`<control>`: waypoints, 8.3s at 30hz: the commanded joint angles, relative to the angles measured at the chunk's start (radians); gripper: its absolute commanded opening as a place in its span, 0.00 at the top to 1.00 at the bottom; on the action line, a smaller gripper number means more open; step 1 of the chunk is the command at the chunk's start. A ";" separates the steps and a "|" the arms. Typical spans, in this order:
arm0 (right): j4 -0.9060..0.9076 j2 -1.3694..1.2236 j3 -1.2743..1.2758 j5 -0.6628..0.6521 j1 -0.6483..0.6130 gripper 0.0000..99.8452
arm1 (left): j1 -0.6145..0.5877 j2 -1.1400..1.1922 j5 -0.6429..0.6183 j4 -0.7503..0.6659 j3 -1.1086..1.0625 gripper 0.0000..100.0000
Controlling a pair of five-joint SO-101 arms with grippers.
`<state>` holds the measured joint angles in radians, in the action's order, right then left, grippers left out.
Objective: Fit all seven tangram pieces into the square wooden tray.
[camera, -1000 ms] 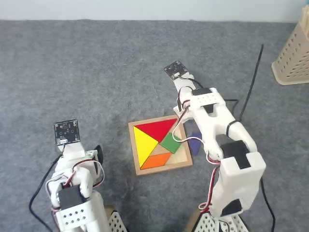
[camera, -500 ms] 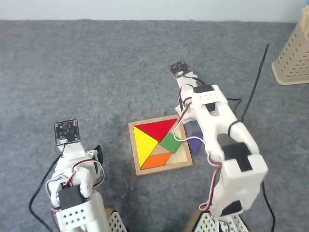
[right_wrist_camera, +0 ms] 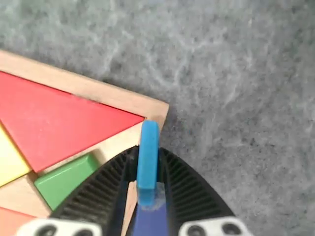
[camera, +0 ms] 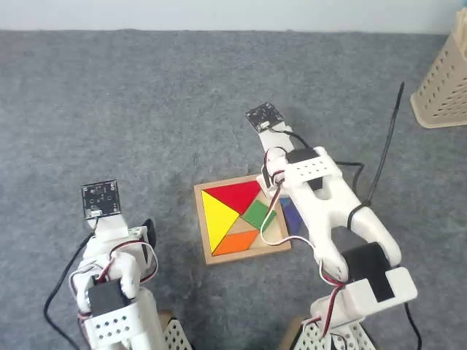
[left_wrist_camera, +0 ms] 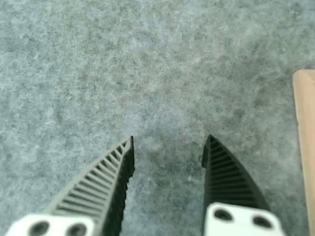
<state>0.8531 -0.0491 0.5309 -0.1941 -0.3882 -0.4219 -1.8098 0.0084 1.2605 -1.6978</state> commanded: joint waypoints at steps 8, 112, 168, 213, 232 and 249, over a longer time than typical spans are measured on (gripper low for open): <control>-0.004 0.056 -0.008 0.051 -0.013 0.99 | 0.003 -0.014 0.005 0.005 0.013 0.78; 0.070 0.094 -0.006 0.115 -0.125 0.89 | 0.003 -0.014 0.005 0.005 0.013 0.78; -0.191 0.213 0.189 0.115 -0.122 0.90 | 0.003 -0.014 0.005 0.005 0.013 0.78; -0.661 0.383 0.465 0.115 -0.061 0.90 | 0.003 -0.014 0.005 0.005 0.013 0.78; -0.657 0.205 0.393 0.115 -0.056 0.90 | 0.003 -0.014 0.005 0.005 0.013 0.78; -0.495 0.303 0.373 0.115 -0.062 0.90 | 0.003 -0.014 0.005 0.005 0.013 0.78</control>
<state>0.3514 0.1949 0.9513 -0.0836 -0.4618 -0.4219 -1.8098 0.0084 1.2605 -1.6978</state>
